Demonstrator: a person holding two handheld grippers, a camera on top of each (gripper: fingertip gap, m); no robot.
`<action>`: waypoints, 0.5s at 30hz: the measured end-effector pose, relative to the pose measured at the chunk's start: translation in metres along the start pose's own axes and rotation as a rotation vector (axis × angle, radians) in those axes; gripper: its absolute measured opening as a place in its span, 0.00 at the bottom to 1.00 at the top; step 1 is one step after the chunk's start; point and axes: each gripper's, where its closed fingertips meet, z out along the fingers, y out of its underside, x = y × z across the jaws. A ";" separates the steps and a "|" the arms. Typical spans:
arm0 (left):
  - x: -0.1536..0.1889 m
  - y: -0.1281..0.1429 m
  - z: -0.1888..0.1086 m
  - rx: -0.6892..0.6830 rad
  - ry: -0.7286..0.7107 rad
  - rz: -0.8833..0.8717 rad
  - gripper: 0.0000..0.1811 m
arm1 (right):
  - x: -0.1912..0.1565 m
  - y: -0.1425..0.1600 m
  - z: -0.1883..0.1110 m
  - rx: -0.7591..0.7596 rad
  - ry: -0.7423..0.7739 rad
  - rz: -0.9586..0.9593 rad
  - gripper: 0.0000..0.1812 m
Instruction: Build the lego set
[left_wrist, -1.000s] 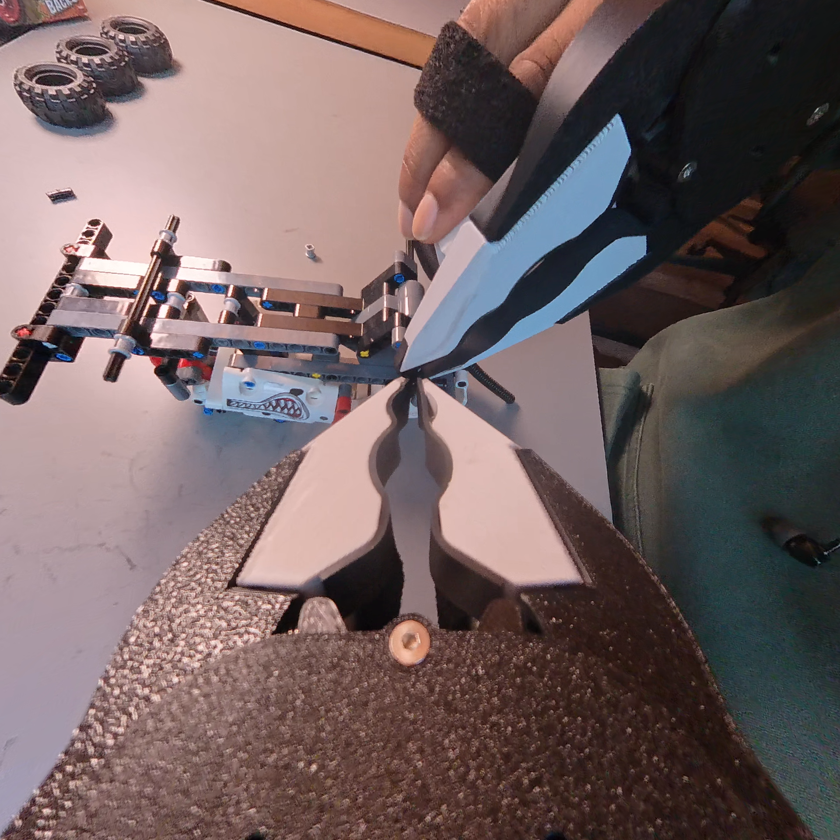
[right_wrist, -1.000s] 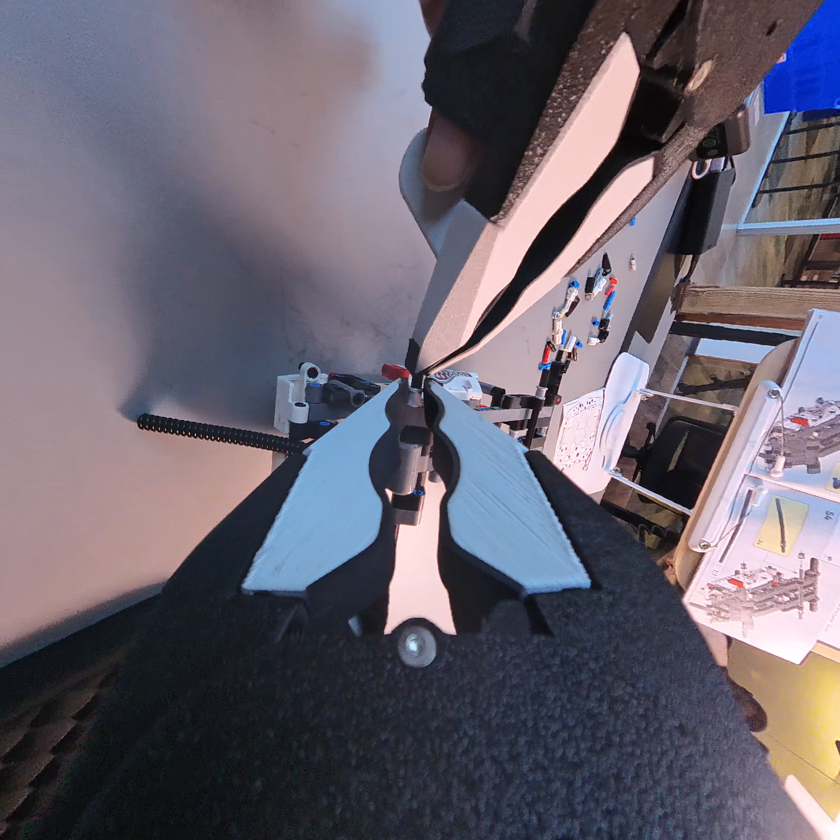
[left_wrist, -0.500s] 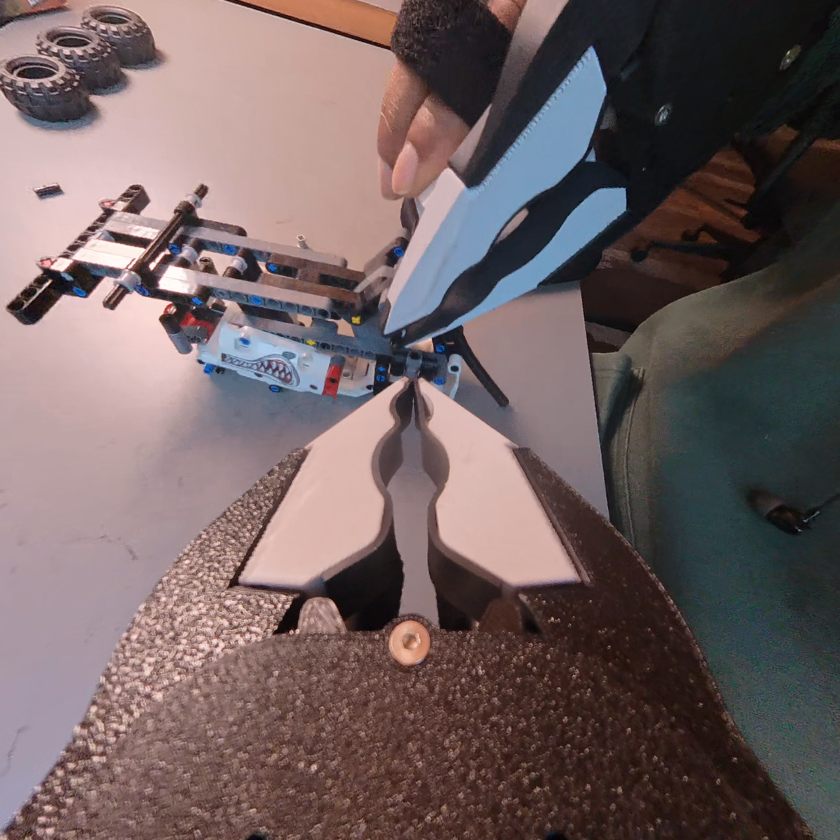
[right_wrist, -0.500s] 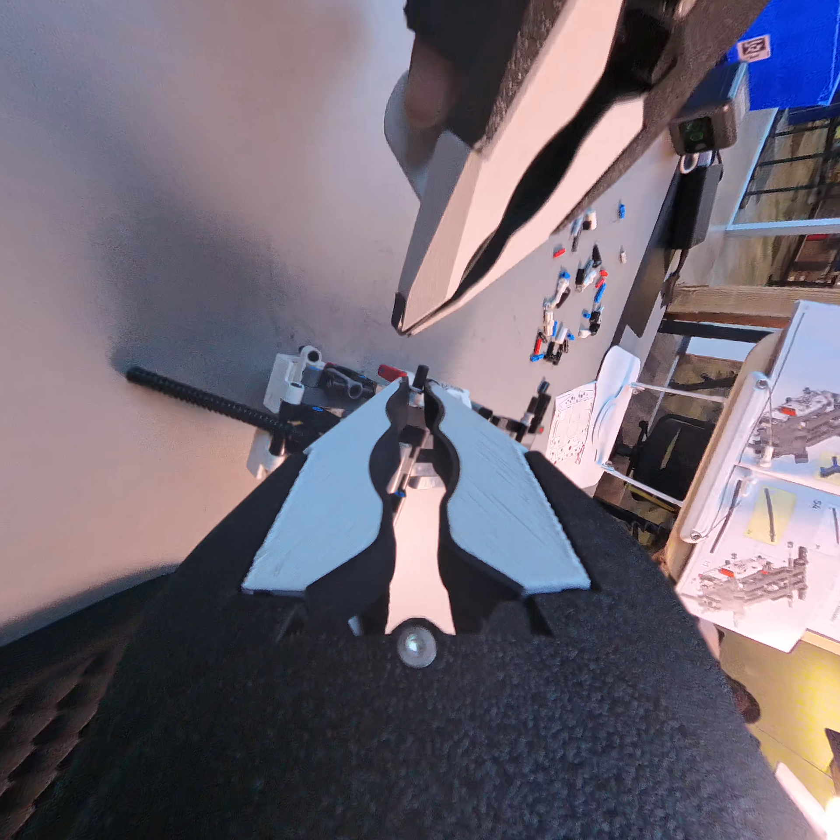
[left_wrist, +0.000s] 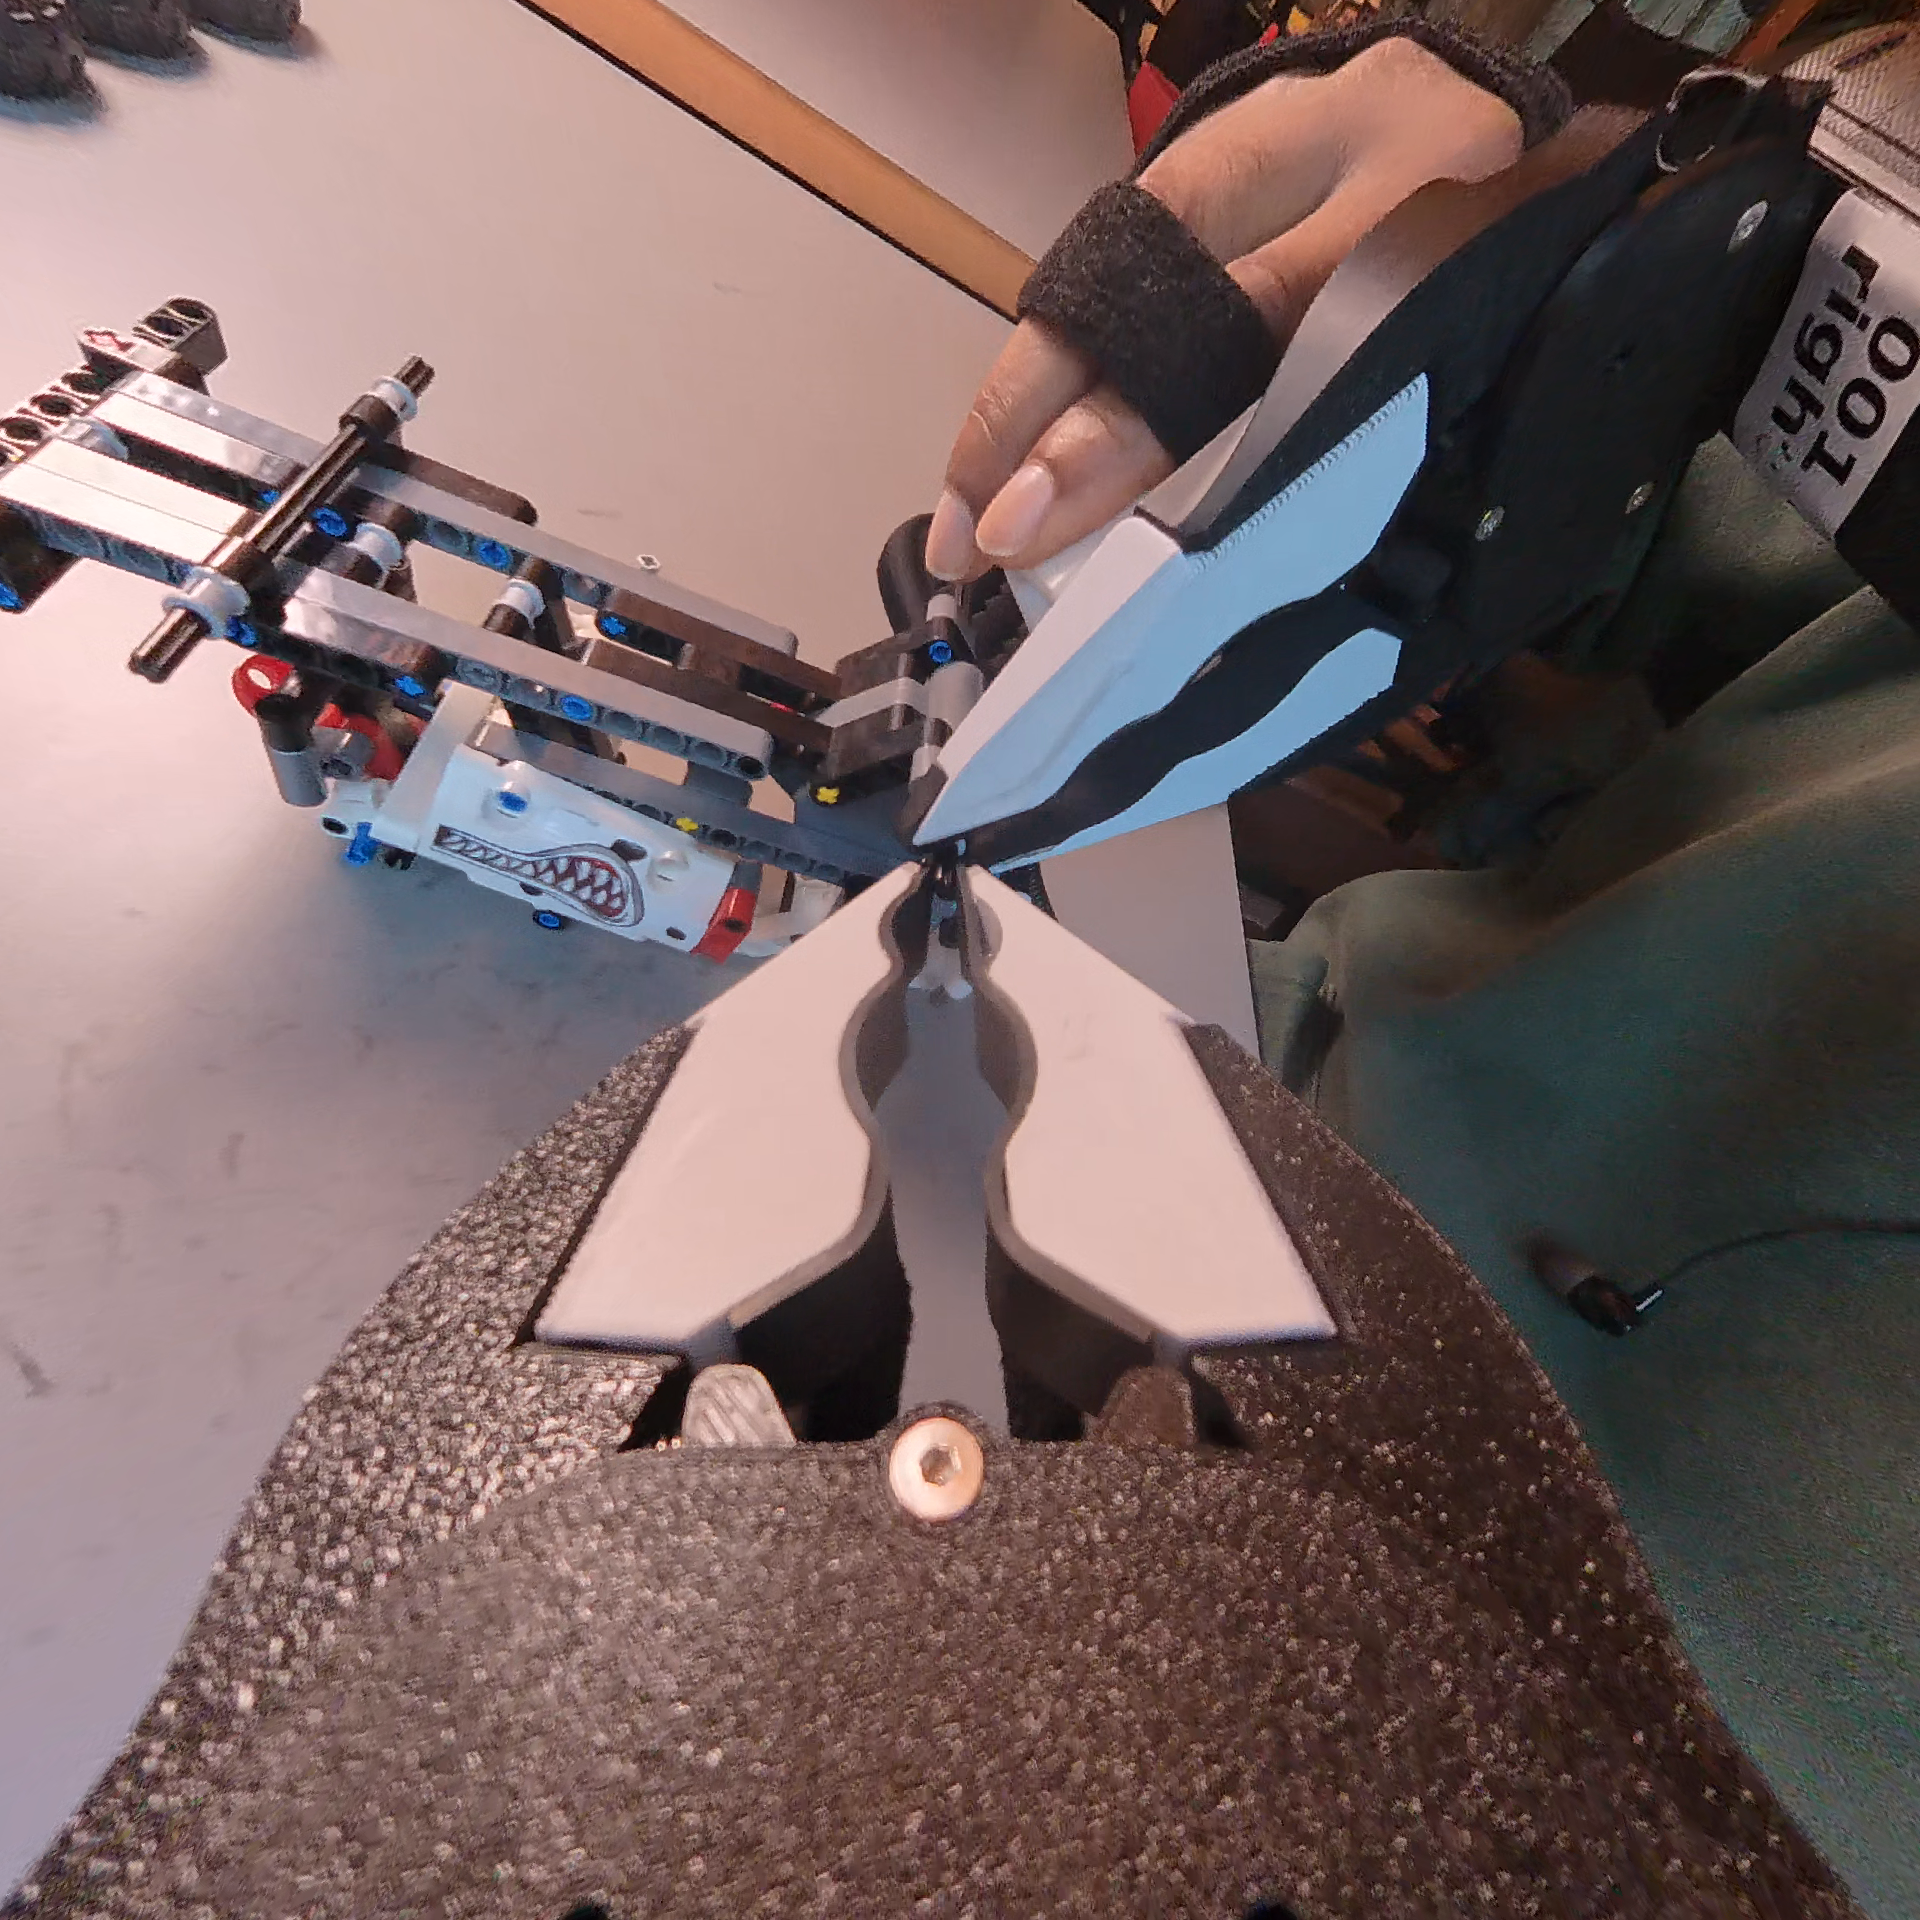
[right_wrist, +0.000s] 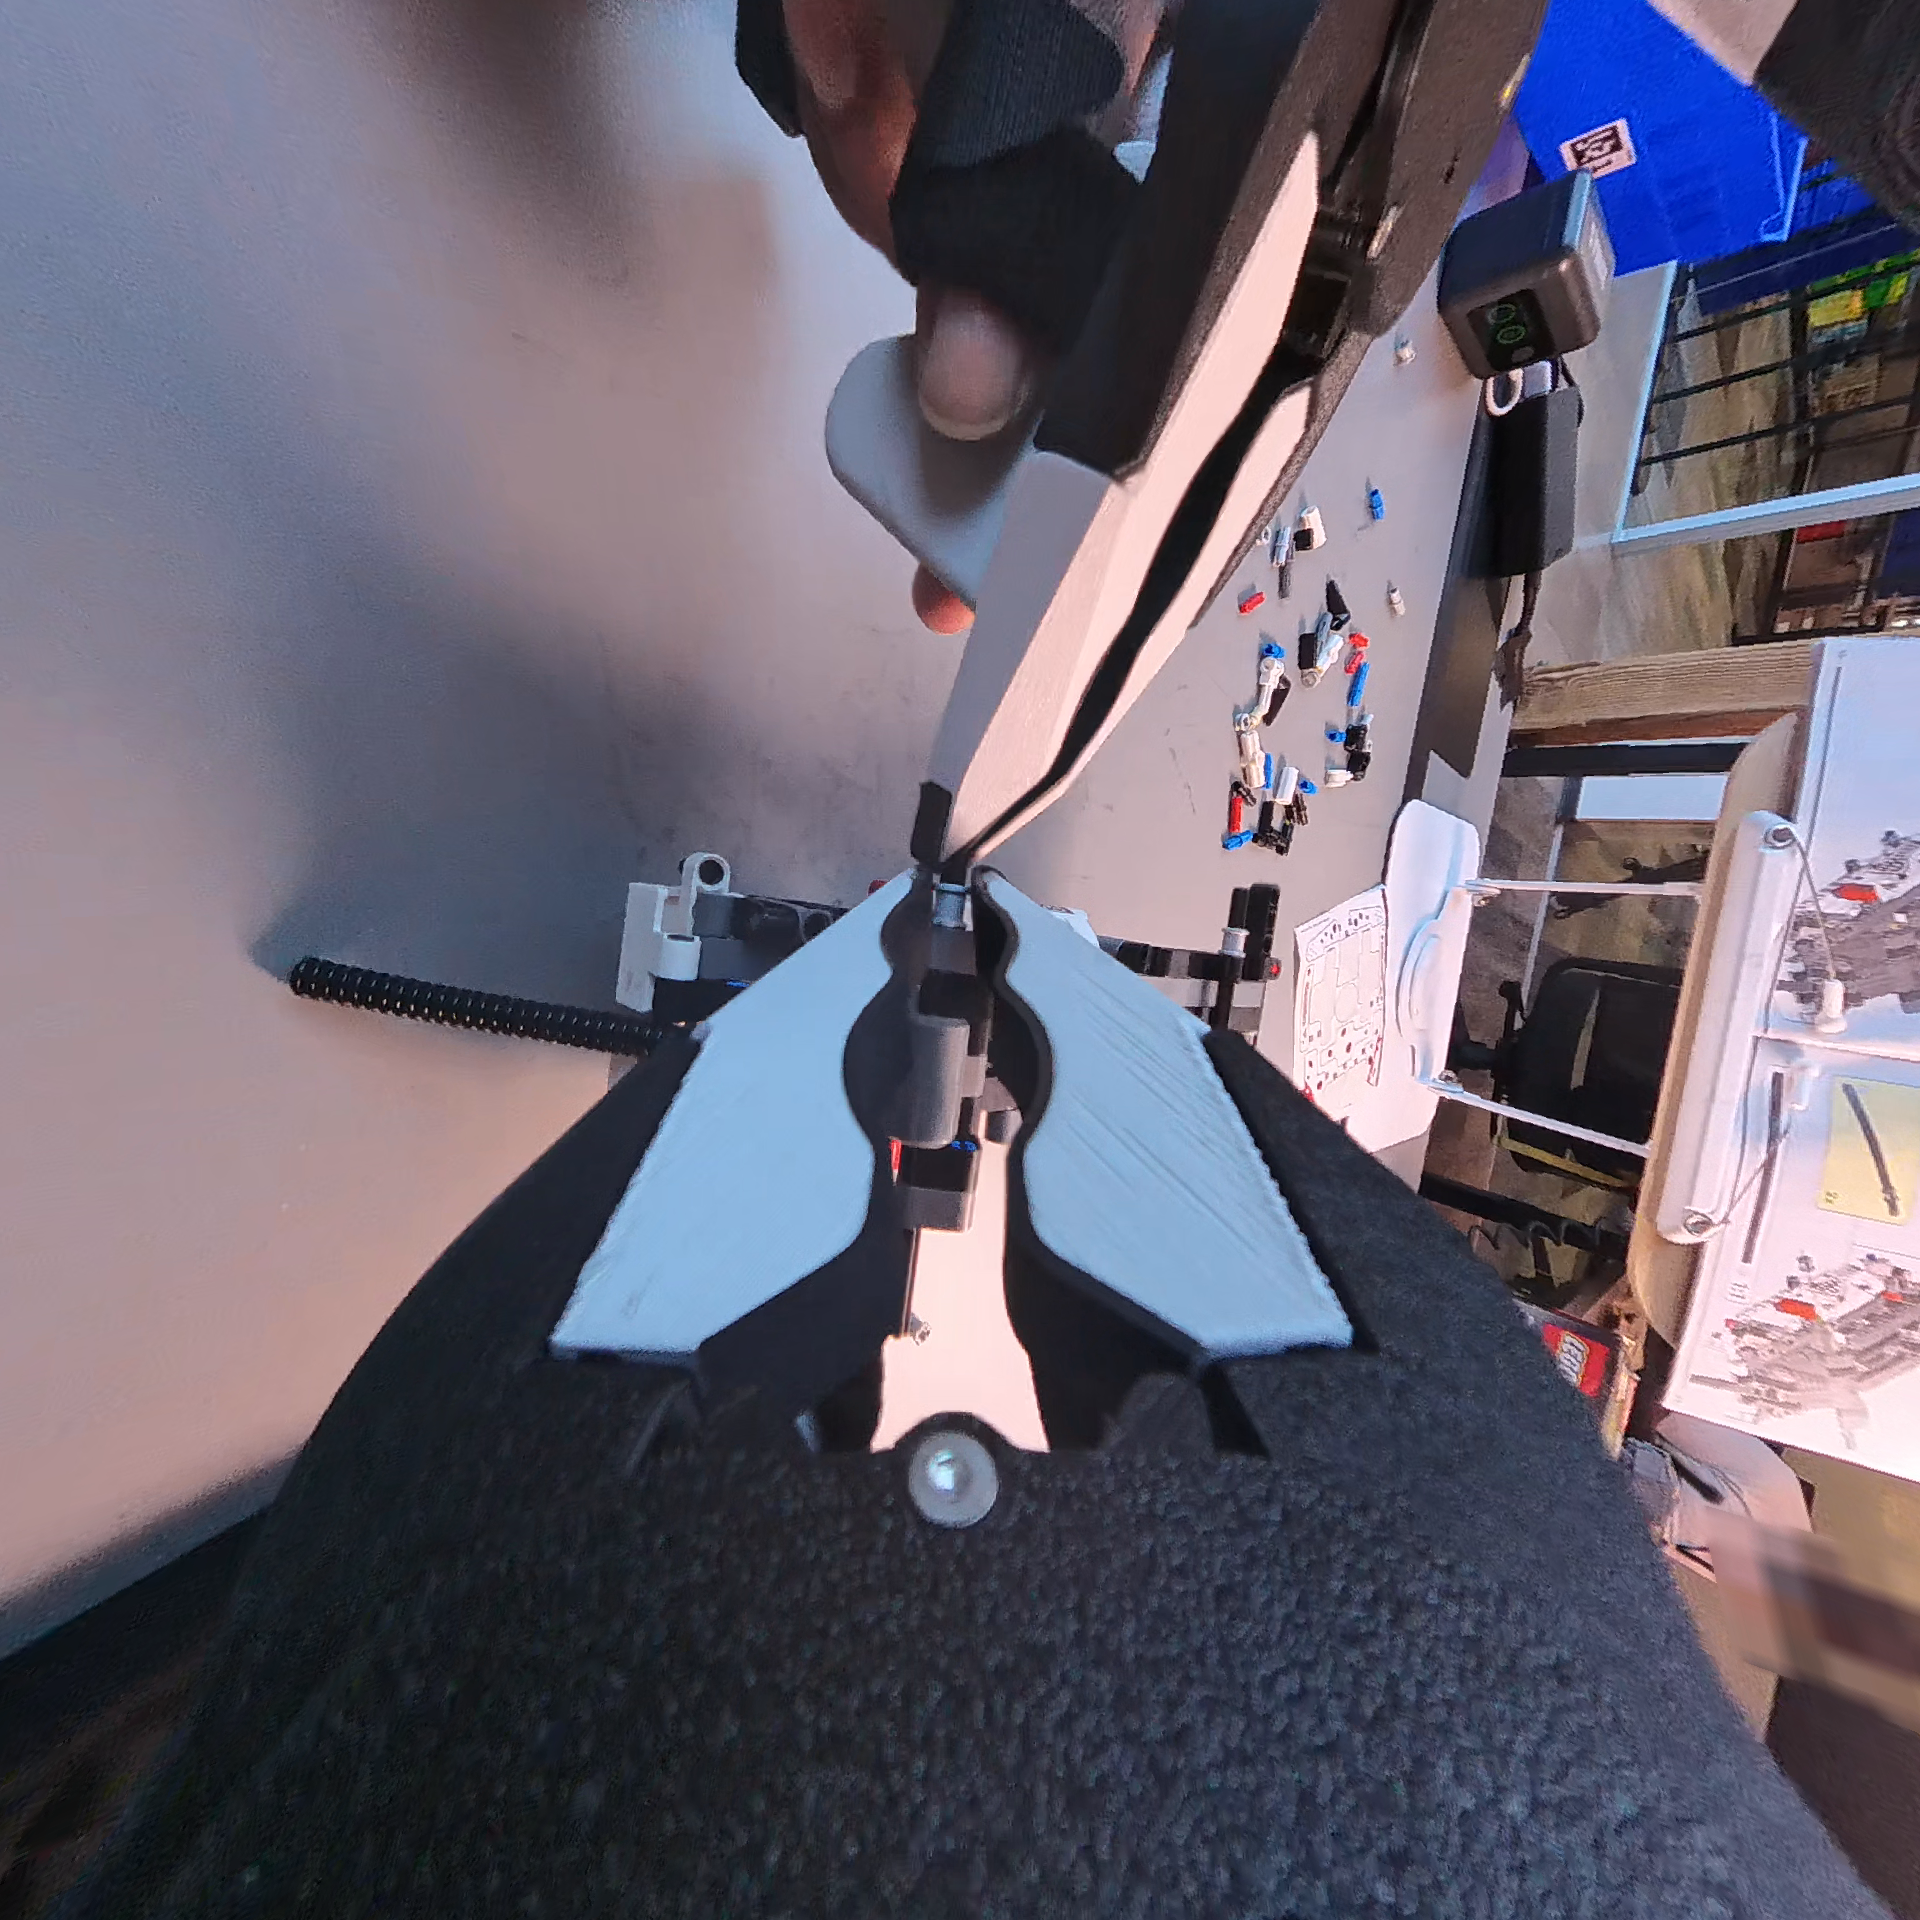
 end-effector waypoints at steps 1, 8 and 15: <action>0.000 0.000 0.000 -0.005 -0.001 0.002 0.02 | 0.000 0.000 0.000 0.003 0.002 -0.003 0.03; 0.003 0.003 0.000 -0.016 -0.027 0.043 0.01 | -0.002 0.000 -0.002 -0.006 -0.006 -0.054 0.03; 0.005 0.006 -0.005 -0.025 -0.017 0.048 0.01 | -0.003 -0.005 -0.001 0.025 -0.010 -0.049 0.03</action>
